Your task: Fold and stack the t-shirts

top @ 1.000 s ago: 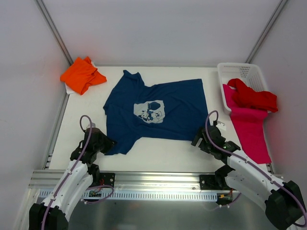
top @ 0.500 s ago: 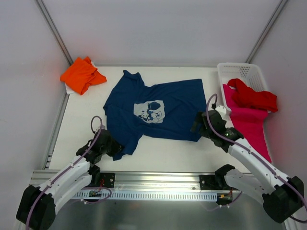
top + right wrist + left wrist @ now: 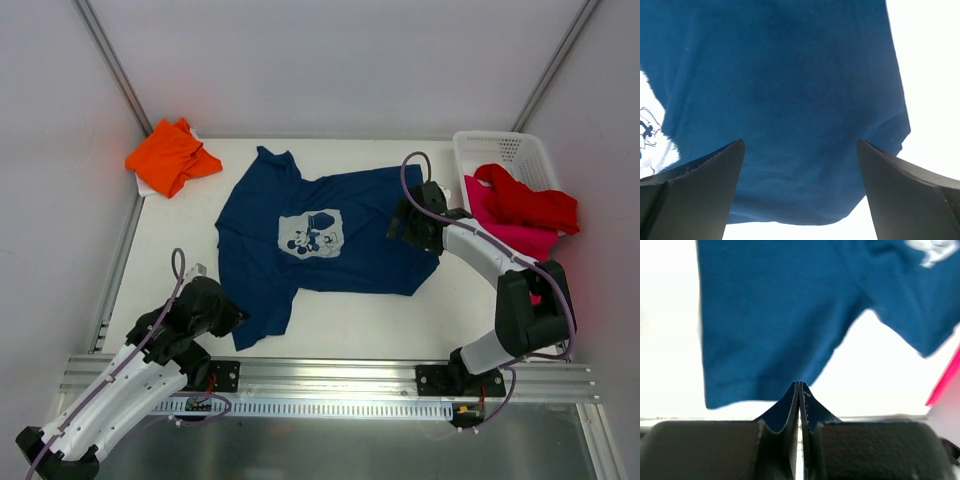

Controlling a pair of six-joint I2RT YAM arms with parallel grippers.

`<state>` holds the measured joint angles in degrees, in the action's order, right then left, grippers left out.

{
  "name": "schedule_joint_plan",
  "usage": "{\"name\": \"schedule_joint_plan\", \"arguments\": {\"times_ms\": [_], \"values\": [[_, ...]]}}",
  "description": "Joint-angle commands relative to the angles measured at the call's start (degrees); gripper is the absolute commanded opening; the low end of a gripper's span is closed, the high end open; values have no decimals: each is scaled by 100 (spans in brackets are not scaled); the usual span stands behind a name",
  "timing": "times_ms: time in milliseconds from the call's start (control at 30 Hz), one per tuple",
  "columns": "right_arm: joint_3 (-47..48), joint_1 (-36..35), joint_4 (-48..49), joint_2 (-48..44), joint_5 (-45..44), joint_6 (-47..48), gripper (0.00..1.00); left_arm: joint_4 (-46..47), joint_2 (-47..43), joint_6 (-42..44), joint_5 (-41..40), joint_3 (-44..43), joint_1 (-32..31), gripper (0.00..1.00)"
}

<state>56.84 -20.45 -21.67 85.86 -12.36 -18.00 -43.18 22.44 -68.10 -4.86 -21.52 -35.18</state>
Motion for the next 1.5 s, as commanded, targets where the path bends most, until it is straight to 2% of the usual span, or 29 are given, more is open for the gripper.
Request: {"name": "schedule_joint_plan", "arguments": {"times_ms": [0, 133, 233, 367, 400, 467, 500, 533, 567, 600, 667, 700, 867, 933, 1033, 1200, 1333, 1467], "values": [[135, 128, 302, 62, 348, -133, 99, -1087, -108, -160, -182, -563, -86, 0], [169, 208, 436, 334, 454, -204, 100, -1342, -213, -64, -313, -1160, -86, 0], [301, 217, 593, 545, 663, -274, 99, -1124, -47, 233, -980, -1372, -86, 0], [765, 217, 927, 861, 946, -108, 100, 175, 681, 954, -1657, -1259, -86, 2], [924, 225, 954, 1071, 1024, -20, 99, 970, 1101, 1113, -1806, -1110, -86, 2], [1554, 260, 963, 1352, 1480, 225, 99, 1783, 1638, 1622, -2237, -1082, -77, 0], [1784, 339, 893, 1650, 1639, 279, 92, 2613, 2250, 2129, -2377, -1178, -77, 0], [1996, 392, 858, 1766, 1954, 314, 89, 2987, 2604, 2386, -2466, -1292, -59, 0], [2337, 436, 831, 1871, 2087, 315, 75, 3260, 3330, 2615, -2441, -1459, -16, 0], [2497, 523, 831, 1959, 2167, 323, 63, 3489, 3677, 3087, -2432, -1878, -7, 0], [3005, 603, 718, 2267, 2282, 315, 42, 4070, 4380, 3512, -2179, -2328, 90, 0], [3209, 656, 639, 2390, 2291, 323, 32, 4176, 5027, 3705, -2046, -2783, 160, 0], [4352, 753, 76, 3506, 2528, 350, 23, 4879, 6622, 3813, -458, -3806, 968, 0], [4598, 797, 84, 3796, 2537, 376, 19, 4915, 7282, 3777, -279, -4254, 1196, 0], [4836, 876, 119, 4051, 2458, 385, 2, 4951, 8012, 3812, -42, -4755, 1355, 0], [5319, 1148, 163, 4746, 2878, 78, 0, 4959, 9040, 3742, 441, -5511, 1637, 0], [5443, 1350, 242, 4896, 2889, -107, 0, 4968, 9691, 3628, 1074, -6100, 1804, 0], [5364, 1578, 242, 4914, 2757, -125, 0, 4968, 10113, 3557, 1330, -6496, 1936, 0]]}}
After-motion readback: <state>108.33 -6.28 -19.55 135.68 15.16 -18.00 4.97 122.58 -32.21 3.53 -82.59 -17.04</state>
